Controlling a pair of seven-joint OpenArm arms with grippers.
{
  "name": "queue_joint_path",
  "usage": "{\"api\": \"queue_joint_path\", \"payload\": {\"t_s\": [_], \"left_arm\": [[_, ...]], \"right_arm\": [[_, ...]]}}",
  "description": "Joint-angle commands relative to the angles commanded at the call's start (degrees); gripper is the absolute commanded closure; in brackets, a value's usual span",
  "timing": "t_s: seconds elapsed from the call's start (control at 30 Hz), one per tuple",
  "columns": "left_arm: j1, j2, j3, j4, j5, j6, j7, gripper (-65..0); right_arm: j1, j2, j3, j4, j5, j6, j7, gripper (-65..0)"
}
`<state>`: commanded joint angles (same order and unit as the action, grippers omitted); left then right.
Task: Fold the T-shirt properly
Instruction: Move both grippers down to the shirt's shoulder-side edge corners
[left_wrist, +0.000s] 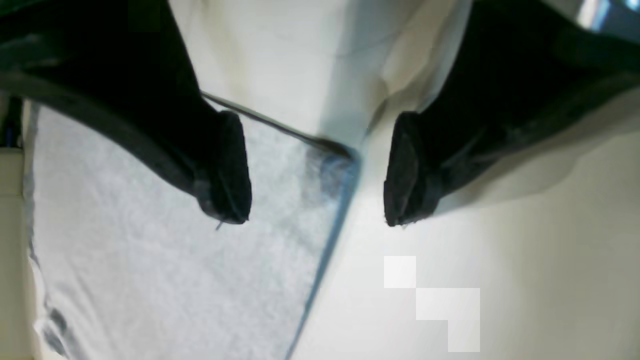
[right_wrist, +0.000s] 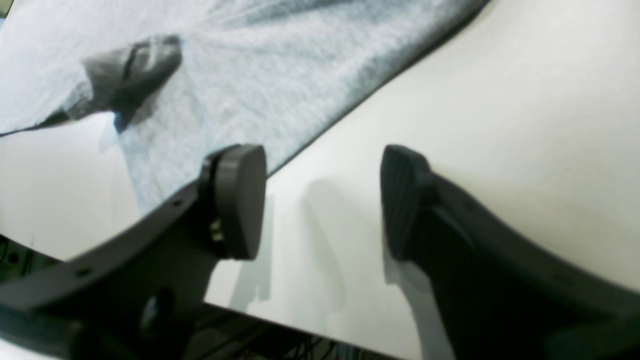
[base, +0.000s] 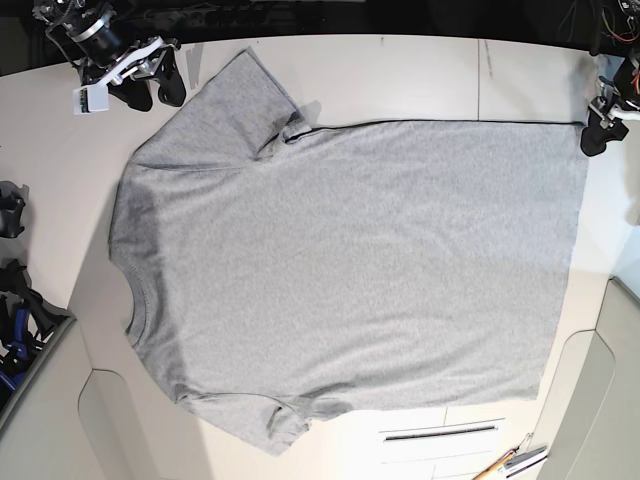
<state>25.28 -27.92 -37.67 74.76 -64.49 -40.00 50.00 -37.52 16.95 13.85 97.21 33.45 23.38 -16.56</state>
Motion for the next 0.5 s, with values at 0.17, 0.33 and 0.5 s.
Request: {"api": "queue_joint_path", "payload": {"t_s": [0.17,0.33,0.5], "left_arm": [[0.0,0.3,2.6,0.0,0.1,0.0,0.0,-45.6],[0.0,0.3,5.8,0.0,0.0,0.0,1.5,-45.6],[0.0,0.3,6.6,0.0,0.0,0.0,1.5,-45.5]], "right_arm": [[0.0,0.0,0.0,0.0,0.0,0.00,0.0,-36.3],[0.0,-1.8,0.0,0.0,0.0,0.02,0.0,-36.3],[0.0,-2.8,0.0,0.0,0.0,-0.02,0.0,-36.3]]}}
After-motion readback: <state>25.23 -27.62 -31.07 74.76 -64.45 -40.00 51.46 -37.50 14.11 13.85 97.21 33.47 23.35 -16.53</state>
